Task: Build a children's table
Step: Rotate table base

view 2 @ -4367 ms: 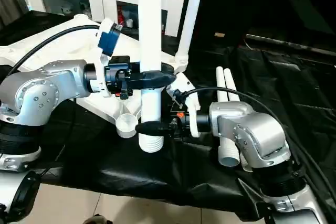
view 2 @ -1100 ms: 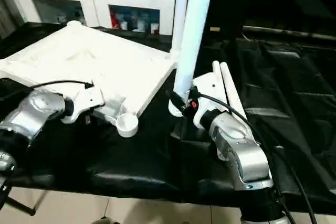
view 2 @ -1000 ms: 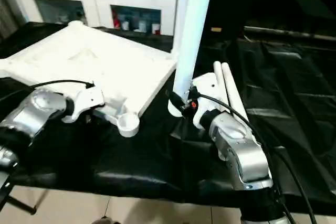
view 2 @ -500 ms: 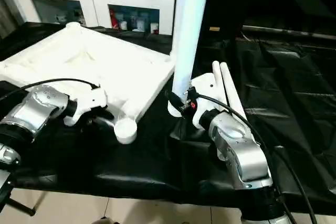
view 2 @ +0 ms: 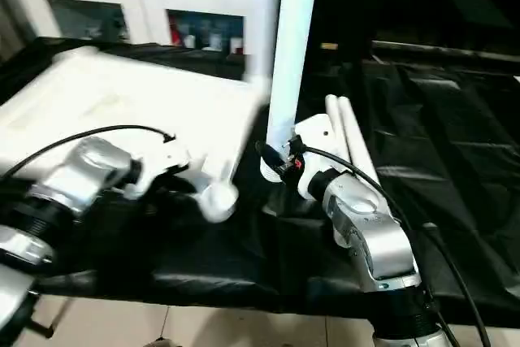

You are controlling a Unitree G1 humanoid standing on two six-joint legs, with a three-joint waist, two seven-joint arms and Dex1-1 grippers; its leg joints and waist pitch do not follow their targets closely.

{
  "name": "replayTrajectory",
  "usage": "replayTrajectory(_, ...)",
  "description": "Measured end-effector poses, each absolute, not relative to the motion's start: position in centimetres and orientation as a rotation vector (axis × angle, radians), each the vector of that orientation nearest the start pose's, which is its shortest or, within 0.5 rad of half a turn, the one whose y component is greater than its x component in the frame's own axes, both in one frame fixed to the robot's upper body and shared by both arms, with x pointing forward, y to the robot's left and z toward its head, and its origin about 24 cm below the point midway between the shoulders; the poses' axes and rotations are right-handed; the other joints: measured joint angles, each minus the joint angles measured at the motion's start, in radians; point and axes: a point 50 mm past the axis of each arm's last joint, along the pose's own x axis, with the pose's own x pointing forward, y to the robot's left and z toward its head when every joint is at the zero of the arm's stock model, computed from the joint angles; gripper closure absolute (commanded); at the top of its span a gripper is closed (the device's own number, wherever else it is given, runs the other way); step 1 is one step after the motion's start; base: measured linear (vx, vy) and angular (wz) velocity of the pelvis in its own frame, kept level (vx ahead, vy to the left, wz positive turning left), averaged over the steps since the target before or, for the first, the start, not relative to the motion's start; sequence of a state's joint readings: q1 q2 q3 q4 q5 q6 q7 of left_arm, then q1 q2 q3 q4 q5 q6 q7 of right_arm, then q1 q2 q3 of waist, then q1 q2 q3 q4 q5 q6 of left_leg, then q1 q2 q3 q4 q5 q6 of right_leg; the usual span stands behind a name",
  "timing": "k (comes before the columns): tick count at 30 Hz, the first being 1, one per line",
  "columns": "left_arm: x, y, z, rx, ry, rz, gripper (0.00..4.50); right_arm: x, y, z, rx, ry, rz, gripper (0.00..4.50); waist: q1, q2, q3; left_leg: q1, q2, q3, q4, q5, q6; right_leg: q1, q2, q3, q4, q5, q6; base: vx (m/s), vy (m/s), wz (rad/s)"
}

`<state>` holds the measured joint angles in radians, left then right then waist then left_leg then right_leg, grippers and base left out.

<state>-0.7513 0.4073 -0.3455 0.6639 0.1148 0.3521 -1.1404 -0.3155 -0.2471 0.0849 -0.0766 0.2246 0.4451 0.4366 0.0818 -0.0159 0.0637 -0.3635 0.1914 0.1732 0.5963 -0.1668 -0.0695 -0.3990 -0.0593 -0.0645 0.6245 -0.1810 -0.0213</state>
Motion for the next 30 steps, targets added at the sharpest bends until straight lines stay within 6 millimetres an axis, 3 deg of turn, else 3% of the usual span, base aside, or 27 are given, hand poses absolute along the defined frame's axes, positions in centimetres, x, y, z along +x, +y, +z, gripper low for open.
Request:
replayTrajectory(6, 33.8, 13.2, 6.6, 0.445, 0.638, -1.044, 3.9, 29.7, -12.7, 9.9, -0.022, 0.124, 0.613, 2.61, -0.004, 0.0, 0.0, -0.001, 0.0, -0.001, 0.0, 0.0, 0.0, -0.001, 0.001, 0.0, -0.001, 0.0, 0.0, 0.0, 0.0, 0.0)
replayTrajectory(14, 32.7, 11.7, 6.2, 0.435, 0.537, -1.062, 4.35, 29.7, -12.6, 9.8, -0.001, 0.144, 0.614, 2.61, 0.004, -0.002, 0.001, -0.003, 0.0, -0.001, 0.0, -0.001, 0.001, -0.002, 0.001, -0.001, -0.003, 0.0, 0.0, 0.0, 0.0, 0.0)
replayTrajectory(16, 32.4, 11.5, 6.0, 0.426, 0.512, -1.07, 3.98, 29.7, -12.6, 9.8, 0.007, 0.145, 0.616, 2.61, 0.005, -0.002, 0.001, -0.004, 0.0, -0.001, 0.0, -0.001, 0.001, -0.002, 0.001, -0.001, -0.003, 0.0, 0.0, 0.0, 0.0, 0.0)
replayTrajectory(22, 32.6, 12.4, 6.1, 0.429, 0.52, -1.021, 3.46, 29.6, -12.6, 9.8, 0.02, 0.146, 0.628, 2.62, 0.005, -0.003, 0.002, -0.004, 0.0, -0.001, 0.0, -0.001, 0.001, -0.003, 0.001, -0.001, -0.003, 0.0, 0.0, 0.0, 0.0, 0.0)
replayTrajectory(30, 32.7, 13.9, 6.3, 0.461, 0.545, -1.002, 3.44, 29.6, -12.6, 9.8, 0.022, 0.152, 0.626, 2.62, 0.005, -0.004, 0.002, -0.004, 0.0, -0.001, -0.001, -0.001, 0.001, -0.003, 0.001, -0.001, -0.003, 0.0, 0.001, 0.0, 0.0, 0.0)
